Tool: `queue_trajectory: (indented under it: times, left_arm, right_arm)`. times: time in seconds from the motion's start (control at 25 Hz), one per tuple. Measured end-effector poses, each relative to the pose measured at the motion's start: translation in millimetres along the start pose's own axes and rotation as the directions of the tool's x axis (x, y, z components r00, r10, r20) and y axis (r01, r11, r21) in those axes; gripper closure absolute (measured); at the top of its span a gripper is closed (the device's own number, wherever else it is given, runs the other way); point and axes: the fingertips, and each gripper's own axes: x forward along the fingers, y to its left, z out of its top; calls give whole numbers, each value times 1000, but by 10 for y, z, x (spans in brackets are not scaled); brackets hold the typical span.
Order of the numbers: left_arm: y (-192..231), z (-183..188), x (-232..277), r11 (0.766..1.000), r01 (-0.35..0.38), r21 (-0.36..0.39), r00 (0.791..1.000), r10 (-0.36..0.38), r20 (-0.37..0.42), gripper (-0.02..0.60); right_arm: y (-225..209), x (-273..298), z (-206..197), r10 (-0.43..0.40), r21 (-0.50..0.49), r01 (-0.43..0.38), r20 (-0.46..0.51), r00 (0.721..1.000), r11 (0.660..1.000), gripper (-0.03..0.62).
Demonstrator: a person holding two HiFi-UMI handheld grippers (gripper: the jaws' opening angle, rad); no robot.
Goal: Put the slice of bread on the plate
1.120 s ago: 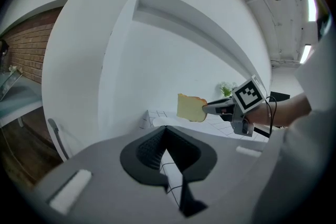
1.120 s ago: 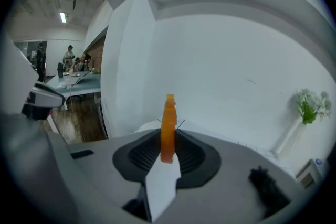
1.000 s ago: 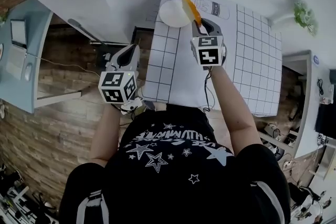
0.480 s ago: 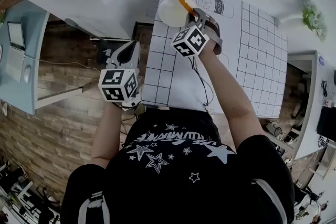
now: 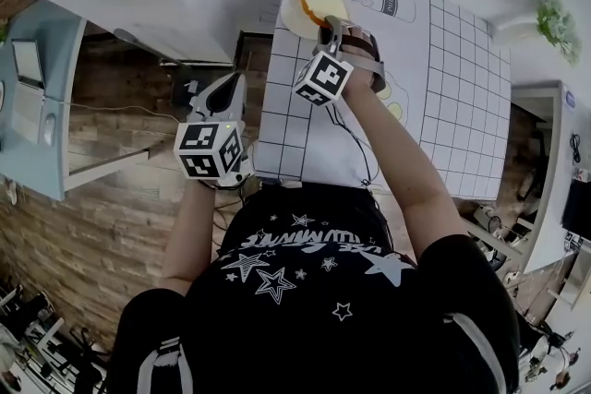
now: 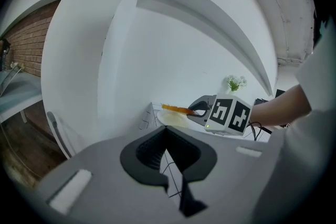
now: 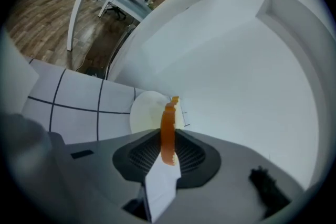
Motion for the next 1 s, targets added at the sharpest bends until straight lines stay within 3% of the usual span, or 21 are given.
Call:
queue_trajectory:
  times: [0.52,0.76,1.0]
  left_arm:
    - [56,-162,-273,1000,-14,1,1000,14,-27,574]
    - [52,-192,-341,1000,2,4,1000,-2,-22,574]
    - [82,-213,-422,1000,0,9,1000,0,-24,574]
  right_arm:
    - [397,1,81,68,-144,-69,-13,998,987,500]
    - [574,26,110,145,-39,-144,34,989,989,462]
    - [572,-24,122,149,13,-149,37,988,989,442]
